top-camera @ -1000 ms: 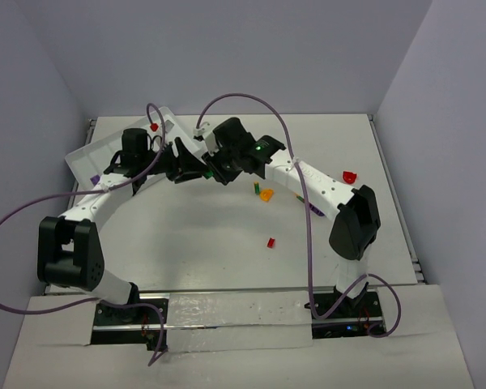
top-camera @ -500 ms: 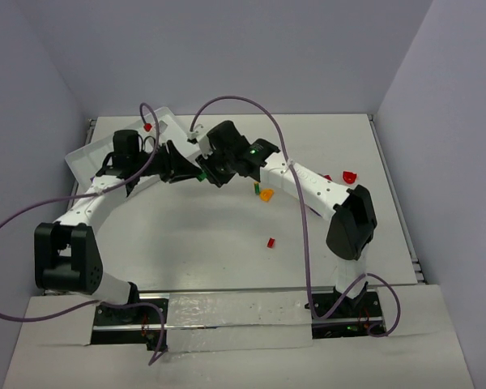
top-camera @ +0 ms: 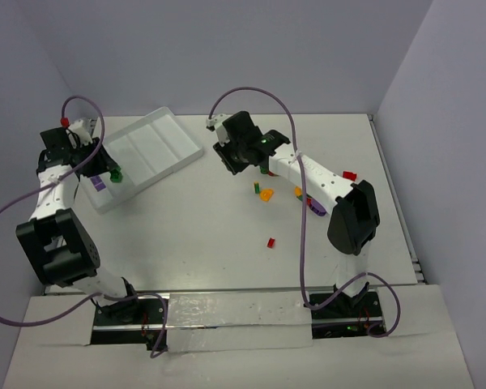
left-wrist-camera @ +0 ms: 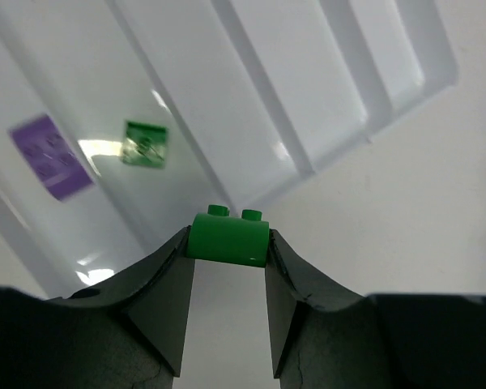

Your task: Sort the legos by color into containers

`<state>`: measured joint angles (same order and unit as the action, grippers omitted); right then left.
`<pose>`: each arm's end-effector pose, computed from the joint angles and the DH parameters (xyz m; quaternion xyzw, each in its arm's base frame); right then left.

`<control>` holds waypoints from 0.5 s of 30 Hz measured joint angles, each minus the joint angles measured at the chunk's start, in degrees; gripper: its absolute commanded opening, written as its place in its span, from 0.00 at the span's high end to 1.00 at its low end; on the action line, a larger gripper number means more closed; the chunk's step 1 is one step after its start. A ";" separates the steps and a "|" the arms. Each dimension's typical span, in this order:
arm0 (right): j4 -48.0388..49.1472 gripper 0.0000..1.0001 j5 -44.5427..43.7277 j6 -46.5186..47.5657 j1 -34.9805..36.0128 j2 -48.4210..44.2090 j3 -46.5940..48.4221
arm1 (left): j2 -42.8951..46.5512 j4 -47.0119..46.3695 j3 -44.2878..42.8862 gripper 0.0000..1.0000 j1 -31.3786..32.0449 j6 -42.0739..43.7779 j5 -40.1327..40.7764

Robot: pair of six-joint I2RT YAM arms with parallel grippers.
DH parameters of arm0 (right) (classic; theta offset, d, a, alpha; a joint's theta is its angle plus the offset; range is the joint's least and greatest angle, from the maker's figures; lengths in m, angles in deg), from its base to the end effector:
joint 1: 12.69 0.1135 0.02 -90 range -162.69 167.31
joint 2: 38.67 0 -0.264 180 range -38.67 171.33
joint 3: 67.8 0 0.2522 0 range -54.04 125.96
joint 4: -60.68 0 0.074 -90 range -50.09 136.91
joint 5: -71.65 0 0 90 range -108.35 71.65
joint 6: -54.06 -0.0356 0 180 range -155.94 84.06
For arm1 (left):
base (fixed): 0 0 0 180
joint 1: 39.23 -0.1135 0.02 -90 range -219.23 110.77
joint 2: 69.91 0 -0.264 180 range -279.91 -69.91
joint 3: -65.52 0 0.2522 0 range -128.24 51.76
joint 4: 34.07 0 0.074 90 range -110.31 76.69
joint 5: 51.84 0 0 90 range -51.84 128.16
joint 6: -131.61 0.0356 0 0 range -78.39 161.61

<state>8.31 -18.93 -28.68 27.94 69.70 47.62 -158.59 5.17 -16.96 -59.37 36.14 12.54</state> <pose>0.3270 0.2801 0.3171 -0.3736 0.8461 0.1046 0.3654 0.3237 0.1023 0.2746 -0.1180 0.8985 -0.1563 0.3929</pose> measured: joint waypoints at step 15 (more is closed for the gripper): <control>0.09 1.00 1.90 0.07 0.36 0.00 -1.29 | -22.18 -8.16 -14.24 0.77 0.06 9.64 15.26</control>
<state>8.40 -17.03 -28.61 28.30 69.70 46.33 -180.77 -2.98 -31.19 -59.31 45.78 27.80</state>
